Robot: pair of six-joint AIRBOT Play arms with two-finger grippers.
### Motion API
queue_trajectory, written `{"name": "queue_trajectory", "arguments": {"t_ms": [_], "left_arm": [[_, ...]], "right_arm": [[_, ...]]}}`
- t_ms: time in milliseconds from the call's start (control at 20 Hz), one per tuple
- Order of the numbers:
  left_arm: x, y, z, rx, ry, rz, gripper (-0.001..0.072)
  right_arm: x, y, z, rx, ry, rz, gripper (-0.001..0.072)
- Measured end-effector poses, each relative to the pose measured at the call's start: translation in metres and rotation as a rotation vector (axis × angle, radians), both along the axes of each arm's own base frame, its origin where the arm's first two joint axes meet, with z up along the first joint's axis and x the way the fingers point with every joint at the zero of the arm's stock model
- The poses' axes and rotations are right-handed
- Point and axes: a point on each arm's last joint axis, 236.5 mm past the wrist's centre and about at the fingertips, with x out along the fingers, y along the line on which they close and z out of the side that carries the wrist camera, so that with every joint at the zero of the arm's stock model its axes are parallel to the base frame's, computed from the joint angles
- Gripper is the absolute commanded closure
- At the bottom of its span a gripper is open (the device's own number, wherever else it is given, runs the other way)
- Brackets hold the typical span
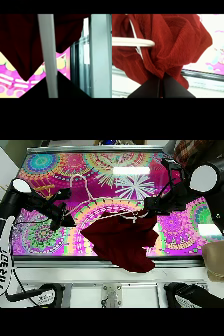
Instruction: Fold the clothes and pants, and hang the long-sleeved shirts on hangers.
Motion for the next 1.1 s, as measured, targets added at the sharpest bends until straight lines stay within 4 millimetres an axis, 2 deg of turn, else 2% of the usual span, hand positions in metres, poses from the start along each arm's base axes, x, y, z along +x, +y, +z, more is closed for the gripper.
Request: {"name": "queue_trajectory", "arguments": {"t_ms": [200,450,700,1100], "left_arm": [[0.001,0.006,0.014,0.003,-0.055,0.025,0.0688],[-0.007,0.008,0.027,0.002,-0.091,0.009,0.0688],[-0.010,0.007,0.023,0.049,-0.107,-0.029,0.0688],[0.003,-0.016,0.005,0.069,-0.139,-0.068,0.0688]], "right_arm": [[-0.001,-0.001,0.001,-0.003,0.002,0.004,0.0695],[-0.001,-0.002,0.001,-0.005,0.004,0.002,0.0695],[-0.004,-0.013,0.001,-0.006,0.025,-0.023,0.0695],[-0.012,-0.018,0.010,0.011,0.021,-0.017,0.0696]]}}
